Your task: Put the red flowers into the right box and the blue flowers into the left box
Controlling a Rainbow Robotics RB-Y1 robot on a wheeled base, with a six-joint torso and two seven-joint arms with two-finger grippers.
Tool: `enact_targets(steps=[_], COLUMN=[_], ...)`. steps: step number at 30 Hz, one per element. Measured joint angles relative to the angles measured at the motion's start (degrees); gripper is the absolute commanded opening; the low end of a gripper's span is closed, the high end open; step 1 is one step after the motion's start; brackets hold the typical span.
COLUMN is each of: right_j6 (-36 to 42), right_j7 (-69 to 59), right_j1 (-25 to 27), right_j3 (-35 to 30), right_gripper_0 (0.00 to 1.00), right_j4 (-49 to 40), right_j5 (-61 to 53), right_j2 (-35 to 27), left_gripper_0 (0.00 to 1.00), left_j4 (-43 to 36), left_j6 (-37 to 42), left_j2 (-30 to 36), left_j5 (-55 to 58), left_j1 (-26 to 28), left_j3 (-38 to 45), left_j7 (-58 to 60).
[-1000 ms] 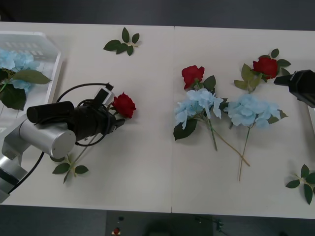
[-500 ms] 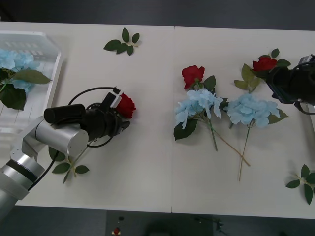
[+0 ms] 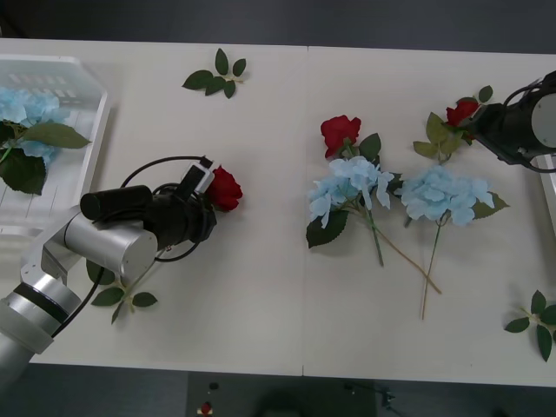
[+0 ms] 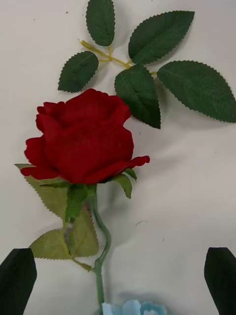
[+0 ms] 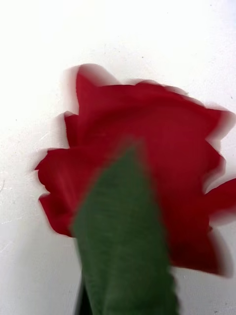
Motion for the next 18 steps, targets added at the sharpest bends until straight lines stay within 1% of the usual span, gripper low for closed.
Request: enact_targets(steps=[4,6,9,14,18], right_j6=[-0.8,-1.4,-1.3,-3.4,-5.1], right_j7=[-1.5,-1.5,-1.5,-1.8,-3.3], right_j1=[-4.8,-6.7,-8.4,-9.6,-10.4], right_j3=[6.6,8.5,7.9,4.8,5.7], right_gripper_0=[1.00,1.00,1.00,1.00,1.00], right_j4=[6.7,10.3,14.4,20.9,24.6], right_j5=[3.1,3.9,6.0,8.7,10.9], right_j2=[2.9,4.7,7.7,12.2,14.6], left_gripper_0=[0.00,0.00,0.00,0.00,0.00], left_j4=[0.0,-0.4,-2.4,-9.5,-14.5], left_j6=[0.0,0.0,0.0,0.1,0.3], left_j2=[0.0,0.0,0.4,2.1,3.6], left_j5=[0.1,0.3,0.9,2.3,3.6], left_j1=[0.0,0.0,0.0,0.0,-0.1], left_j3=[0.0,0.0,0.2,2.6,5.5], left_j7=[0.0,0.0,0.0,0.0,0.0])
